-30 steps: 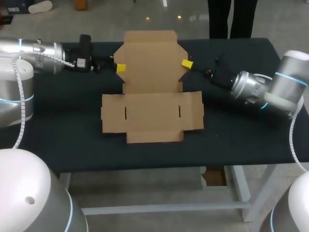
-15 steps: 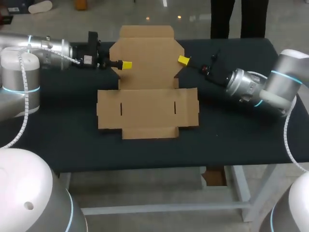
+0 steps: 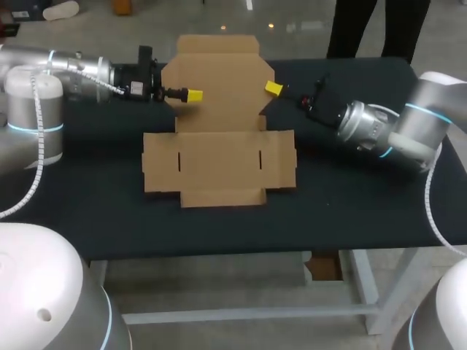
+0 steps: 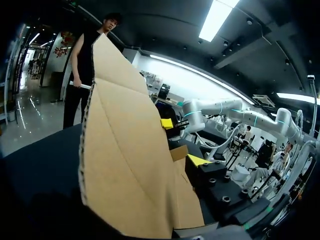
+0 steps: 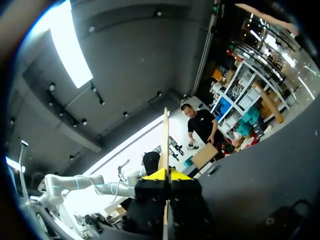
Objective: Assemble the packaging by folding the flat box into shape, placing the metal phone stand inside, and closing the box properly
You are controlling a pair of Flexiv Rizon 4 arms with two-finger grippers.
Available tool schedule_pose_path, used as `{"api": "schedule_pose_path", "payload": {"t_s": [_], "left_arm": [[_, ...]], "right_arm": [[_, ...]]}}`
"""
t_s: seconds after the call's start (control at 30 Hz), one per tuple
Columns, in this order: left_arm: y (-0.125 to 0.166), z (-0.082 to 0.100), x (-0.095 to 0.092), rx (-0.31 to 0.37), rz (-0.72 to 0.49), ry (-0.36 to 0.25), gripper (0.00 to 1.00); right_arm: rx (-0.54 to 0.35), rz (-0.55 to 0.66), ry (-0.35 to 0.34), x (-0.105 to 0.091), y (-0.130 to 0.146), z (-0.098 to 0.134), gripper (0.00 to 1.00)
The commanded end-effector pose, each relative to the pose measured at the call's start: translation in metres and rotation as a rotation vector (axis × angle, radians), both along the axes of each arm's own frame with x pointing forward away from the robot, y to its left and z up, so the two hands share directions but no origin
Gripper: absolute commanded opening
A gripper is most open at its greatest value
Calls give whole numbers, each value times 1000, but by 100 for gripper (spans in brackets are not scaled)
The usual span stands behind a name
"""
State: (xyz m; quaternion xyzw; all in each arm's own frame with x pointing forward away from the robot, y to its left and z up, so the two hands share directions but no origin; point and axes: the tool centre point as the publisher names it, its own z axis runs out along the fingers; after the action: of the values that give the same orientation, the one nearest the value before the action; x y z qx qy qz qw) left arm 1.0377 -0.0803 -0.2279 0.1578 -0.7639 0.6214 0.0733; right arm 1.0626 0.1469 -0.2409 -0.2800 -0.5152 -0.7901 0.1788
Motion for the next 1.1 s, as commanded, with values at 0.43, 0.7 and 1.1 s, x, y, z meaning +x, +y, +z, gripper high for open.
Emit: {"api": "schedule_pose_path", "payload": {"t_s": [0.43,0.7,1.1], "left_arm": [[-1,1,5,-10,-34,-2,27],[-1,2,6,-24,-51,-8,0],[2,5,6,-38,-70,-17,0]], "right_arm": [[10,12,-14,3,1,1,0],[19,18,-13,4,1,1,0],[-30,0,-13,4,-8,10,48]]}}
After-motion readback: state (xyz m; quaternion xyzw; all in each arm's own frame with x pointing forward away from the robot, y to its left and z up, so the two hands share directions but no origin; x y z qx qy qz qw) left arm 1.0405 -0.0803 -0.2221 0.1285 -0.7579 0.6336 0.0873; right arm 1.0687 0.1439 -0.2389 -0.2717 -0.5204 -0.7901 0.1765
